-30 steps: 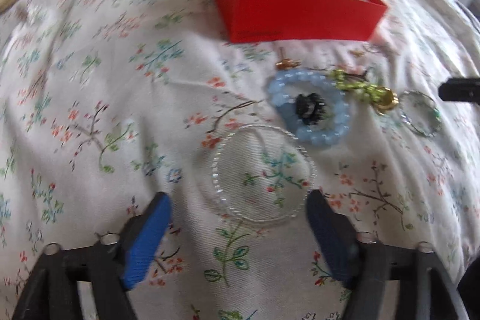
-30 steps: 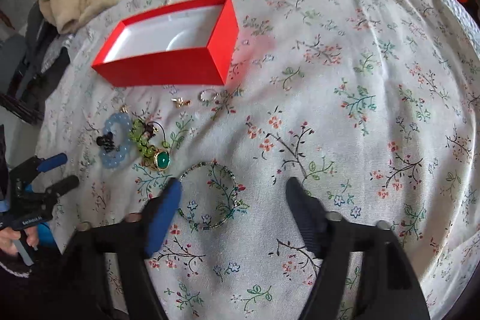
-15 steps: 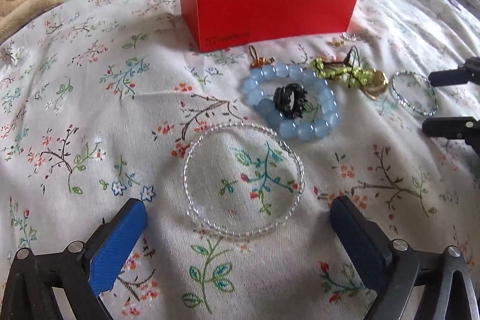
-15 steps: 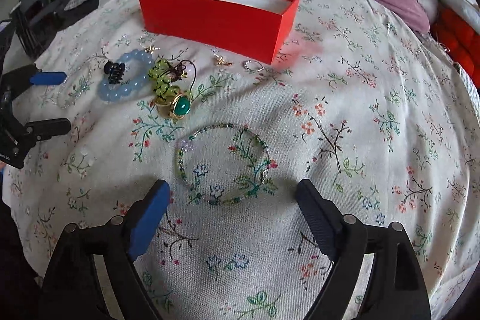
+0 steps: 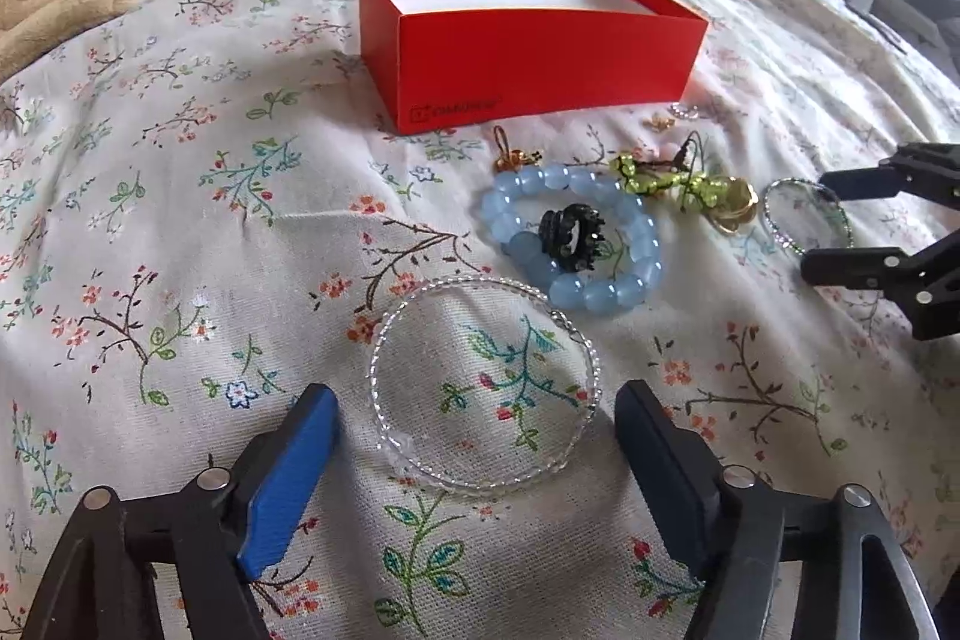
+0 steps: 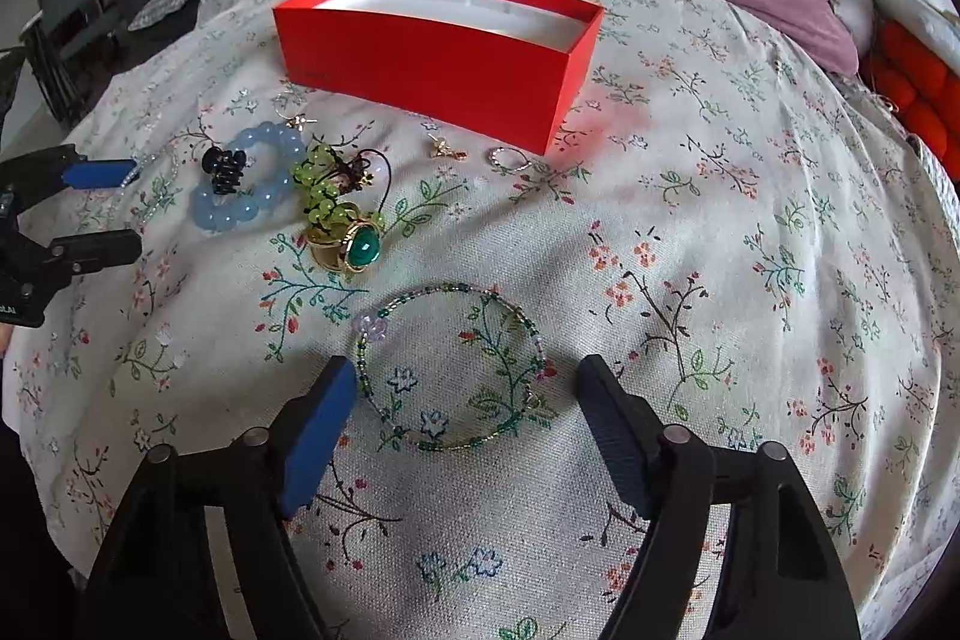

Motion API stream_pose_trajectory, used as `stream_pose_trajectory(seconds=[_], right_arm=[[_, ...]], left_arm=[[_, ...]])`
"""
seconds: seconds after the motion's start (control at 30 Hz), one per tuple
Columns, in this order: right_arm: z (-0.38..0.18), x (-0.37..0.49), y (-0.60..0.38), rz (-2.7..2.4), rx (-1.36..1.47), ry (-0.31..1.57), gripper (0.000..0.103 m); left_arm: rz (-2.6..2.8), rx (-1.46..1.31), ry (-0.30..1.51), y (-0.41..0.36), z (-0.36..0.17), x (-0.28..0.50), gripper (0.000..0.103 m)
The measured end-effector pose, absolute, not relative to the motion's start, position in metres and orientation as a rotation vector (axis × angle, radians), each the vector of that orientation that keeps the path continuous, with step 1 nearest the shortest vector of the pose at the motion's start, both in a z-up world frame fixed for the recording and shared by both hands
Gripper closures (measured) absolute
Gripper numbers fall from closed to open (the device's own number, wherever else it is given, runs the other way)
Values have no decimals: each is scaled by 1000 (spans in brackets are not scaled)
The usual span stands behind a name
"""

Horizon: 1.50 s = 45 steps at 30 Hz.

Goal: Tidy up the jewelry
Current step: 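Lift both bracelets and carry them toward the red box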

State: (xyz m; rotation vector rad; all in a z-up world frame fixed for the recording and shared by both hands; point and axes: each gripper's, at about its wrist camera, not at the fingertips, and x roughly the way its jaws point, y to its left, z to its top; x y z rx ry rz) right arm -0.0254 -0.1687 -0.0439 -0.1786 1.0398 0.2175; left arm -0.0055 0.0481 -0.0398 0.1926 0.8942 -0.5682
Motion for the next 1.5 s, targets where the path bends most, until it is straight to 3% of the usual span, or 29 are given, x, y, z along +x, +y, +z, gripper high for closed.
stream_pose_trajectory(seconds=[0.17,0.57,0.67,1.03,1.2,1.5], right_arm=[[-43,-26,-166,240,-190,1036,37],[-39,-23,-163,258,-179,1040,44],[-35,-22,-164,264,-158,1040,53],[-25,-24,-169,270,-117,1031,53],[-24,-25,-171,279,-95,1034,33],[-42,-20,-146,287,-218,1059,30]], left_arm=[[-576,187,893,48,-38,-6,38],[-572,195,890,45,-35,-6,46],[-566,198,894,43,-34,-8,46],[-561,178,882,42,-22,-14,46],[-551,173,899,41,-24,-13,45],[-559,178,918,39,-26,-10,45]])
